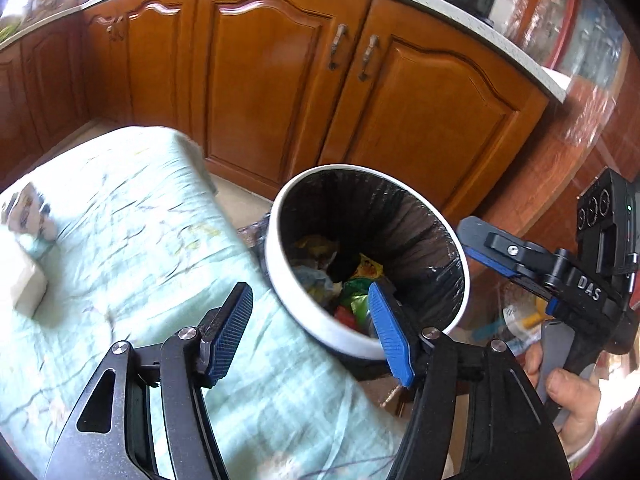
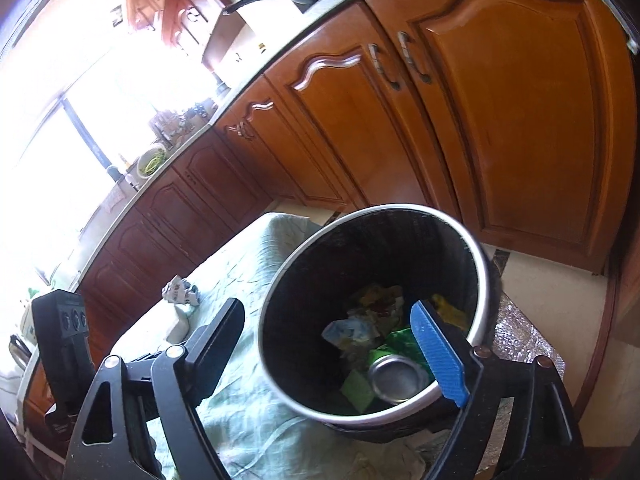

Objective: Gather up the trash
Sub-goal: 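Move both open grippers back toward the white foam block and crumpled paper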

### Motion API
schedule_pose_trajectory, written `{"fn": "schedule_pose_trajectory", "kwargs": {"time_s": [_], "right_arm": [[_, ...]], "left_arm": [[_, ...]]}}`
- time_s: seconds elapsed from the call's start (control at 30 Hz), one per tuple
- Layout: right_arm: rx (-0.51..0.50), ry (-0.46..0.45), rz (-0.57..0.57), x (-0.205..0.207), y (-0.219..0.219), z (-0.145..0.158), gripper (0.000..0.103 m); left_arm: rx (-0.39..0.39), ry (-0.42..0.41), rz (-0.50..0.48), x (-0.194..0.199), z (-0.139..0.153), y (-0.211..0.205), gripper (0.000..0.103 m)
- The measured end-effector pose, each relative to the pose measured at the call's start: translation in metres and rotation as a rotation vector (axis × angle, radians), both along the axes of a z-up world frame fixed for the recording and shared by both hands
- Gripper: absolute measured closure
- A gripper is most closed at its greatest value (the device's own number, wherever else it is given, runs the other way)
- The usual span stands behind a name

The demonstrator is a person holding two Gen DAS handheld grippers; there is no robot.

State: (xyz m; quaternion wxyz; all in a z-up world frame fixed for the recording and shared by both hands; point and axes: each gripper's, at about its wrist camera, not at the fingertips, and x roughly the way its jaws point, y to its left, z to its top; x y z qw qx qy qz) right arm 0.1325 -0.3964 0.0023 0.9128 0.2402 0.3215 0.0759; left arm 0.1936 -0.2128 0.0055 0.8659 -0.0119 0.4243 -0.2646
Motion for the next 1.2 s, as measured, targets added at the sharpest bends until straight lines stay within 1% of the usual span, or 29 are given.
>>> {"fn": "schedule_pose_trajectory", "kwargs": {"time_s": [0.13,0.4,0.6,0.8,0.93,1.0,1.07,1.2], "right_arm": [[-0.012,-0.012,0.060,0.003,0.029,0.001,0.013],[-0.010,0.024,0.172,0.014,0.082,-0.011,0.013],[-0.013,0.050,0.215,0.018,0.108,-0.018,0.013],[-0.021,0.059,0.236,0.019,0.121,-0.020,0.012],[-0.022,0.062,0.245,0.023,0.125,-0.019,0.012],[-0.021,0.062,0.247,0.026,0.127,-0.018,0.012],[-0.020,0.062,0.248,0.029,0.129,-0.018,0.012],[-0.014,0.065,0.254,0.035,0.131,-0.018,0.012]], "left_arm": [[0.003,0.000,0.086,-0.010,-0.004,0.037,0.040],[-0.015,0.030,0.224,-0.019,-0.011,0.105,0.038],[-0.025,0.054,0.306,-0.025,-0.019,0.142,0.037],[-0.038,0.079,0.373,-0.024,-0.029,0.173,0.035],[-0.020,0.078,0.415,-0.014,-0.028,0.185,0.033],[-0.006,0.076,0.442,-0.004,-0.027,0.191,0.029],[0.019,0.082,0.473,0.010,-0.027,0.196,0.027],[0.029,0.109,0.522,0.044,-0.025,0.204,0.027]]}}
